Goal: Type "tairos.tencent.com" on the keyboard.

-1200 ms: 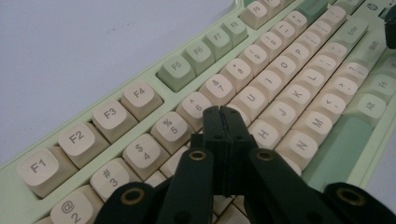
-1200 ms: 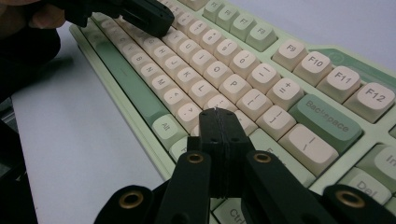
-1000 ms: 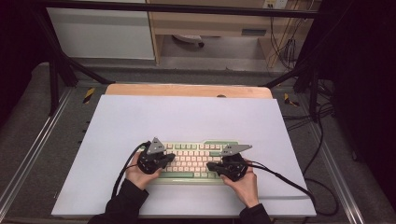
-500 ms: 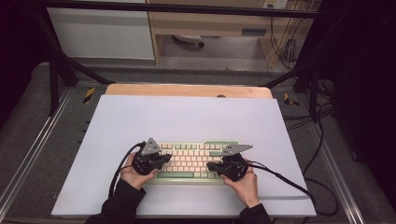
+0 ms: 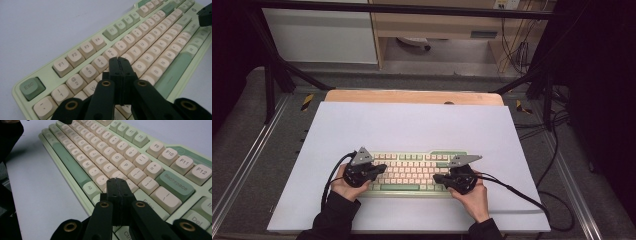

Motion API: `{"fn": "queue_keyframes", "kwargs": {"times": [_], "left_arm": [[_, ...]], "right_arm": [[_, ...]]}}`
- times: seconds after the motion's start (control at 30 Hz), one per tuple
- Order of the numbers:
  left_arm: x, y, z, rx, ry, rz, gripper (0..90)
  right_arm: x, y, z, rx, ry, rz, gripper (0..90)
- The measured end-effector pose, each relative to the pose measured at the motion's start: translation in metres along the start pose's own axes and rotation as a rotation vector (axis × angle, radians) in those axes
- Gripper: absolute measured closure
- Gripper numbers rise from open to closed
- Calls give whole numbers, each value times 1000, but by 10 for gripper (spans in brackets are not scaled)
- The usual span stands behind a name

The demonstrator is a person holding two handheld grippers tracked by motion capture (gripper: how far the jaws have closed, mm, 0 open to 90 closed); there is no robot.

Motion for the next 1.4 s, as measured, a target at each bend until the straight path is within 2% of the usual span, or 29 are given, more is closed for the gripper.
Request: {"fn": "queue_keyframes", "kwargs": {"times": [0.57,1.4], "left_arm": [[-4,-8,11,26,-19,-16,898],[-8,-6,17,17,-29,-8,898]], "right_arm": [[0,0,0,1,-2,0,900],[0,-1,0,1,-2,-1,900]]}}
Point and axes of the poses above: each handheld gripper's, and its own axes: z roughly forward along the jaws, x roughly out of its top, y roughly to its right, the point moved 10 cm from there along z, roughly forward along the jaws, and after that the axes turned 8 degrees about -y, right-handed, at the moved point
